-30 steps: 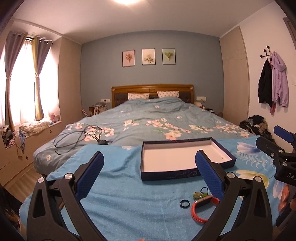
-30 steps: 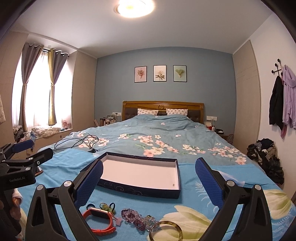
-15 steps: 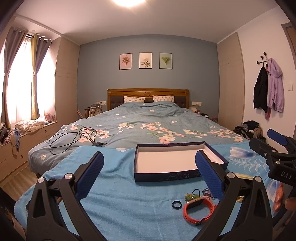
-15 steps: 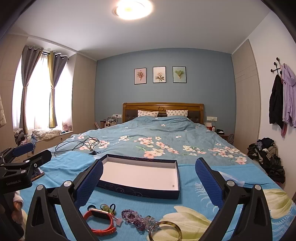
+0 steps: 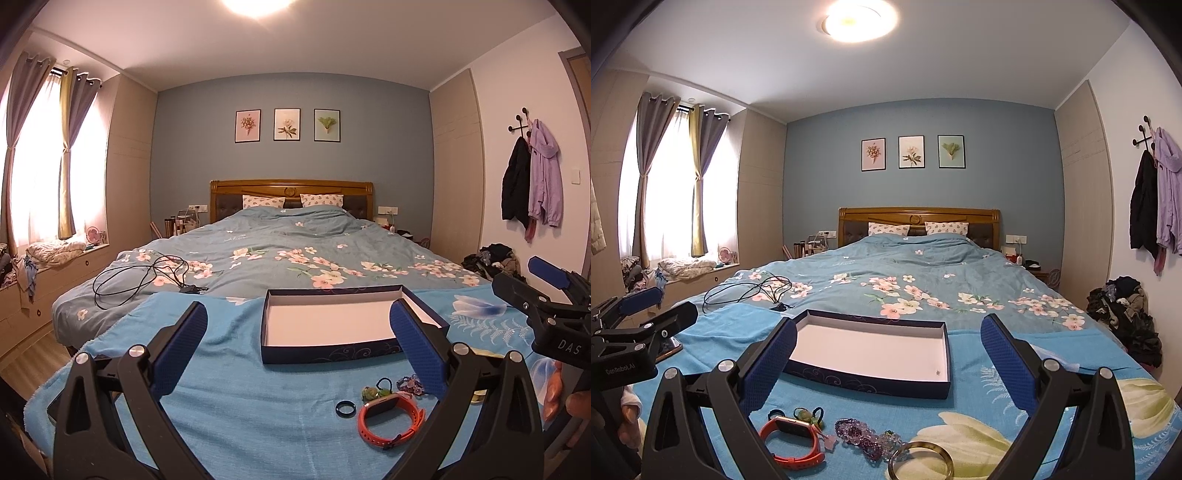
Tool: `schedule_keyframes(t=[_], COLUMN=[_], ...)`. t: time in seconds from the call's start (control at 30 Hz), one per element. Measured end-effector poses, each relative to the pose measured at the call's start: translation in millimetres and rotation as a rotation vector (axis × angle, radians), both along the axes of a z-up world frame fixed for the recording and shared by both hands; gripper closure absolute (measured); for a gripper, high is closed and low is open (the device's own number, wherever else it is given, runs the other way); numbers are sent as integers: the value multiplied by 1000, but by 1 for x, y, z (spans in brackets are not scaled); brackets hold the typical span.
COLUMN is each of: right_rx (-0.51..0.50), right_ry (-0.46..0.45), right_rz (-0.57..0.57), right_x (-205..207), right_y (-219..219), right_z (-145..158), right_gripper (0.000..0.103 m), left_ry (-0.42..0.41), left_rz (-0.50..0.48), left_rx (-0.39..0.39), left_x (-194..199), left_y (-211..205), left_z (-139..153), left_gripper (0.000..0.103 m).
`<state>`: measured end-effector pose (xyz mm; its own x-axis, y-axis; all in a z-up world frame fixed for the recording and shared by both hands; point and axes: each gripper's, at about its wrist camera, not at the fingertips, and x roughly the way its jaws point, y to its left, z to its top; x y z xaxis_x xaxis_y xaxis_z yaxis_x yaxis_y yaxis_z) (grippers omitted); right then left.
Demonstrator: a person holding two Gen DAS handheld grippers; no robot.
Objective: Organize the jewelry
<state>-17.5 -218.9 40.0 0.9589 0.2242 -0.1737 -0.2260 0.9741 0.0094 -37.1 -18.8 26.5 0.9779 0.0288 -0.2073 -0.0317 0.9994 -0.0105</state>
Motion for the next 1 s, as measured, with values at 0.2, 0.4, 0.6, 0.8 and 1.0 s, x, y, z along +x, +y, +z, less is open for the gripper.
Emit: schedule_keyframes(t=[0.2,0.4,0.6,0.8,1.0], right_rx=[-1,0,0,2,1], right_ry=[1,2,0,4,9], right_rz=[-1,-2,-6,-5,-3], right_x=[-1,0,-1,-1,0], right_y=[-1,-2,-2,-2,-1], right_z=[0,0,0,1,0], right_gripper=[7,7,7,7,7], left_ry=[-3,-5,-3,0,5], left_rz=[-8,-12,-14,-15,-17], left_rx=[-2,-3,-4,-5,-9], left_x=[0,-2,-2,-1,-1], left_y=[-1,-2,-2,-3,-3], left_z=[0,1,2,2,0], left_gripper=[6,6,6,6,6])
